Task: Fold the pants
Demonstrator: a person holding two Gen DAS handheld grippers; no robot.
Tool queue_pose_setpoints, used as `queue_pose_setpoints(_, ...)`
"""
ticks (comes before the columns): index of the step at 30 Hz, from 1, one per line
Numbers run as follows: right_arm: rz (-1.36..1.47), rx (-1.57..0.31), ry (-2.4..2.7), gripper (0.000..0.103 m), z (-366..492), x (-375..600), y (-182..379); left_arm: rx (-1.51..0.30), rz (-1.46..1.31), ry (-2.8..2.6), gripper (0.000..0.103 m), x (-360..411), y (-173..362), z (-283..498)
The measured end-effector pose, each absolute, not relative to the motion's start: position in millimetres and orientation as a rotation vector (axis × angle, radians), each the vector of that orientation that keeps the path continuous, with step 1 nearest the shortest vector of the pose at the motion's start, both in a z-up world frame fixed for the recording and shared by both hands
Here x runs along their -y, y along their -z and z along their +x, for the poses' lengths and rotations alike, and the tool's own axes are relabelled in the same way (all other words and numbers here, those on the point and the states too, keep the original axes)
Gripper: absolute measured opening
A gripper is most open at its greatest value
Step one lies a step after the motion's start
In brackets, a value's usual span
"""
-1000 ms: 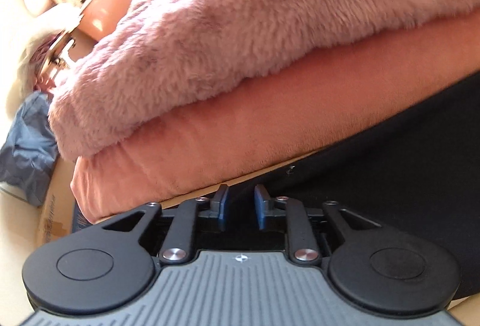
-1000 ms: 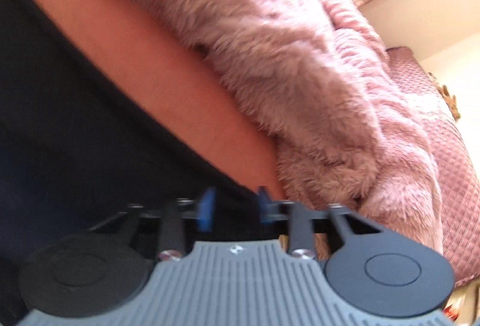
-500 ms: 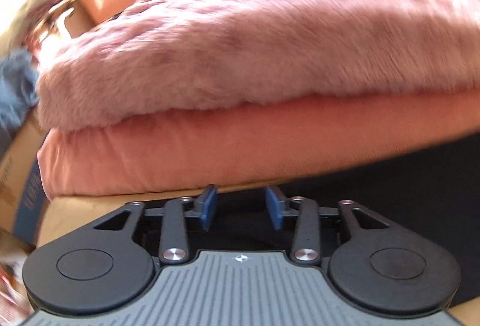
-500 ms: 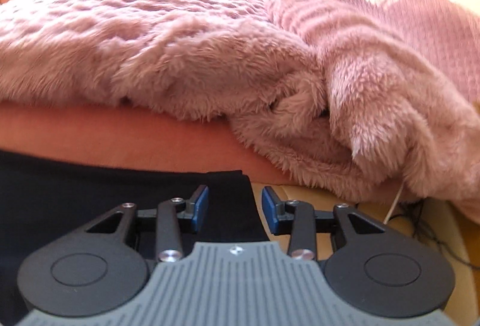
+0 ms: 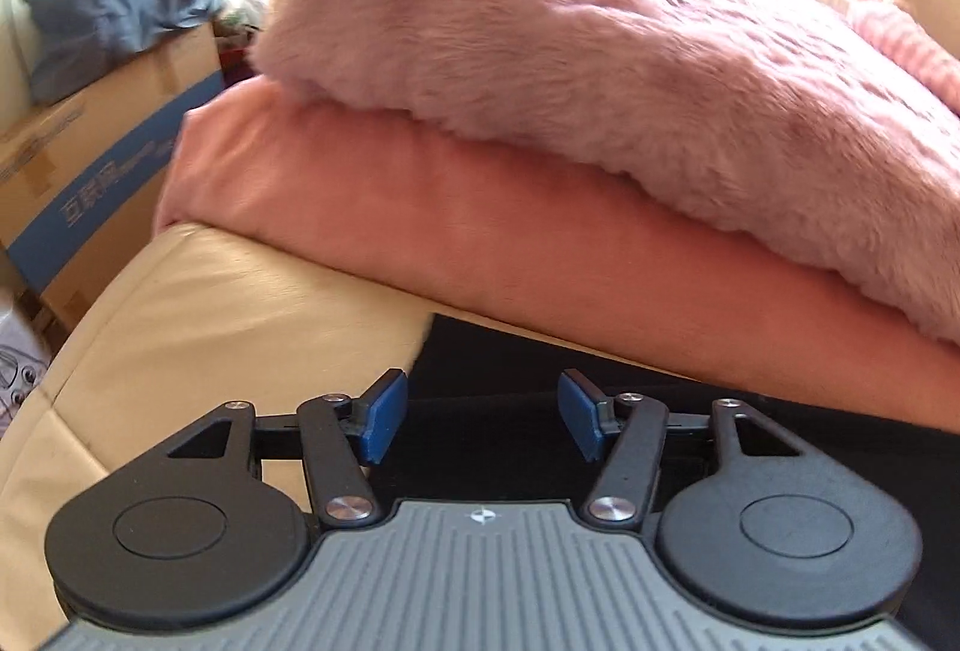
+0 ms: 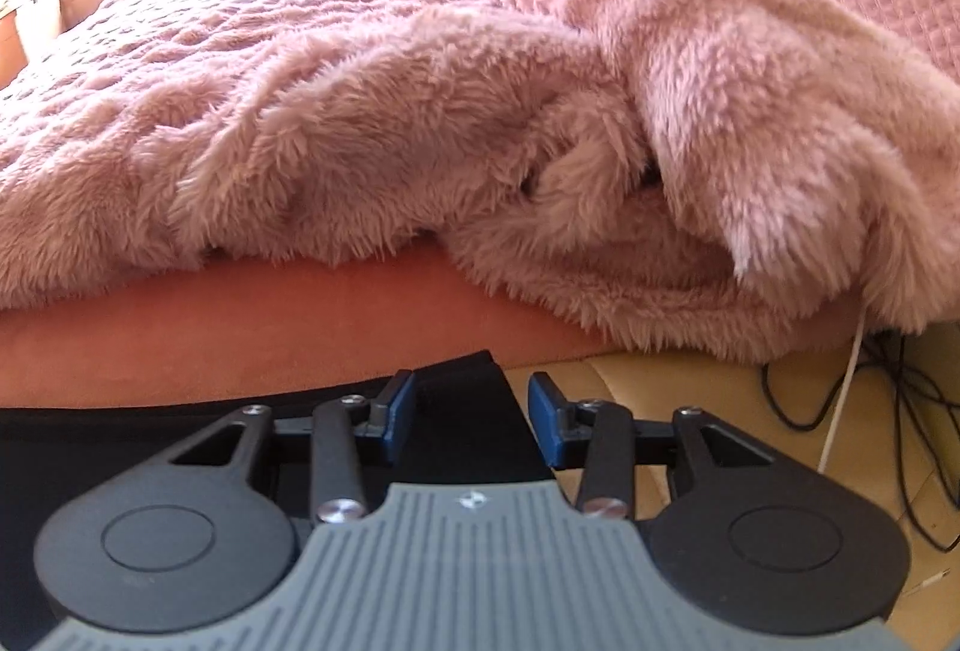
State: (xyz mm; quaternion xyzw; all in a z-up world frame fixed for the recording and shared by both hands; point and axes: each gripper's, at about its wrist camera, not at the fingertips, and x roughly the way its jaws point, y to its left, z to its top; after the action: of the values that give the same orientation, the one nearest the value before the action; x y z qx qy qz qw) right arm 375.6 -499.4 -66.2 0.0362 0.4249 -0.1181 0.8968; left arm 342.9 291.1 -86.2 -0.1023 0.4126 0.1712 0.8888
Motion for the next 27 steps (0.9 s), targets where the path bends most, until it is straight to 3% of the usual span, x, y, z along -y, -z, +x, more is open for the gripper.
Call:
queue_pose_setpoints(3,0.09,-0.885,0.243,0.039,377.1,500.8,70.6,-0.892,-0.236,-0.355,0.07,-297.5,92.4,339.8)
queue_pose_setpoints(5,0.108,-0.886,0.241,0.039,377.0,502.1,73.2,-0.9,-0.258,-0.346,0.066,-297.4,95.1,340.4)
queue_pose_setpoints(6,0.116,-0.886,0.241,0.039,377.8,502.3,74.2,-0.887,-0.258,-0.345,0.058,-296.5,94.6,337.8)
queue_pose_setpoints(8,0.122,-0.872,0.239,0.038,374.0,502.5,73.2,-0.836,-0.237,-0.347,0.056,-291.0,91.1,333.0)
queue_pose_setpoints(11,0.121,-0.838,0.215,0.038,367.4,503.7,68.6,-0.859,-0.235,-0.326,0.035,-285.9,94.9,338.2)
queue_pose_setpoints(12,0.128,-0.838,0.207,0.038,366.3,505.4,68.3,-0.878,-0.233,-0.326,0.018,-285.0,98.0,340.3)
queue_pose_setpoints(15,0.133,-0.858,0.211,0.027,366.7,507.7,70.9,-0.862,-0.215,-0.345,0.004,-279.2,99.0,338.9)
queue_pose_setpoints(17,0.12,-0.852,0.209,0.011,366.8,506.2,71.9,-0.848,-0.184,-0.35,0.003,-273.7,95.2,336.8)
queue_pose_setpoints(20,0.08,-0.808,0.215,0.001,363.0,500.5,66.8,-0.821,-0.121,-0.362,0.002,-263.9,86.7,334.1)
queue_pose_setpoints(27,-0.052,-0.718,0.192,0.0,346.2,481.9,45.7,-0.713,-0.058,-0.407,0.002,-261.4,54.7,331.3)
